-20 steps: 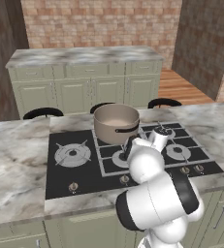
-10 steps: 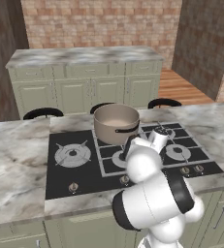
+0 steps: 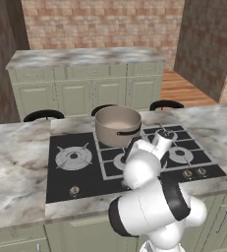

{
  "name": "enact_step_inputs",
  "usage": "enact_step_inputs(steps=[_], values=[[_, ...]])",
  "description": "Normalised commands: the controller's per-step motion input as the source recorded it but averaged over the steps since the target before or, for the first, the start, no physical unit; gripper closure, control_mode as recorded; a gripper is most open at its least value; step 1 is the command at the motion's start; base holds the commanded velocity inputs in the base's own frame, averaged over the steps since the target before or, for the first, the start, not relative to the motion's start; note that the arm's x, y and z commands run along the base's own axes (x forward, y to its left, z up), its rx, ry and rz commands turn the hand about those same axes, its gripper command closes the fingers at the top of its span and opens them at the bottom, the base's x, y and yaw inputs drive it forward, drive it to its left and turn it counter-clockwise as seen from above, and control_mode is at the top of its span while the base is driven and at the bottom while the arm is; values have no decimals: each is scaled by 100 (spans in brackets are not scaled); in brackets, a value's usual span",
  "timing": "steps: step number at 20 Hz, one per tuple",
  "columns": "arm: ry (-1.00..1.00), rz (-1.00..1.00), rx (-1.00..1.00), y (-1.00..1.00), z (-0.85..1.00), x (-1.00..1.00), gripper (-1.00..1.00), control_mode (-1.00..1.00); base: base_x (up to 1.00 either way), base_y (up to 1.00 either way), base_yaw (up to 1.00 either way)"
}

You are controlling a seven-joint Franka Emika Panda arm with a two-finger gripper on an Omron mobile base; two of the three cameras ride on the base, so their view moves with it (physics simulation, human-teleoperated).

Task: Turn off the rear center burner of the stove.

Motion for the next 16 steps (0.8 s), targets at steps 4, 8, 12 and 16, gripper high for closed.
enact_step_inputs(steps=[4, 8, 12, 16], values=[[9, -99, -14, 0, -37, 0, 100, -100, 0, 0, 0], [12, -99, -12, 1, -41, 0, 100, -100, 0, 0, 0], [14, -98, -13, 1, -44, 0, 100, -100, 0, 0, 0], [15, -96, -17, 0, -48, 0, 100, -100, 0, 0, 0]])
